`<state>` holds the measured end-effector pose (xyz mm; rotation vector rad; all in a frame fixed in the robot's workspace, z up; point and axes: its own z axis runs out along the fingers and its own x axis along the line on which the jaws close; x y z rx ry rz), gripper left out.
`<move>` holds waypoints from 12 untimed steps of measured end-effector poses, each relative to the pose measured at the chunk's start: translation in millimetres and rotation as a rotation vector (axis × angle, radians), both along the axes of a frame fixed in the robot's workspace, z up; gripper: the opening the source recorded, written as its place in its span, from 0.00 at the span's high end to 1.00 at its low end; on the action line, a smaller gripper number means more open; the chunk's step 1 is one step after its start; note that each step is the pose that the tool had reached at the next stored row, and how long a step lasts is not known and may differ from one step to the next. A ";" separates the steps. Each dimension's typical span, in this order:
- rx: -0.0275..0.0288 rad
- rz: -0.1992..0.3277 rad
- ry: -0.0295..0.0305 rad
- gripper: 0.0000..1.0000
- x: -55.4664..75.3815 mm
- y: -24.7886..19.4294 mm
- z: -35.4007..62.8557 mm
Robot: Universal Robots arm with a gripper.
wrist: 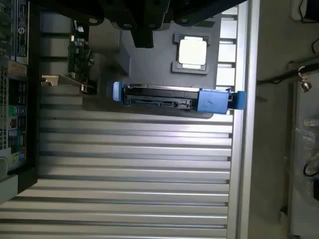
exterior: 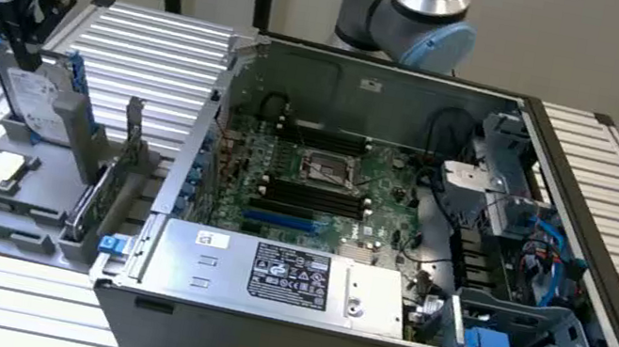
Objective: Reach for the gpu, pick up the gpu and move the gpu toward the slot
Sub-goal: 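Reach for the gpu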
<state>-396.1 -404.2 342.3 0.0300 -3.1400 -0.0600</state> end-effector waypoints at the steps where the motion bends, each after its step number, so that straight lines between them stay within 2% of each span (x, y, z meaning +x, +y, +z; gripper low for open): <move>1: 0.0000 0.000 0.0000 0.89 0.0 0.0 0.0; 12: 0.0000 0.000 0.0001 0.89 0.0 0.0 0.0</move>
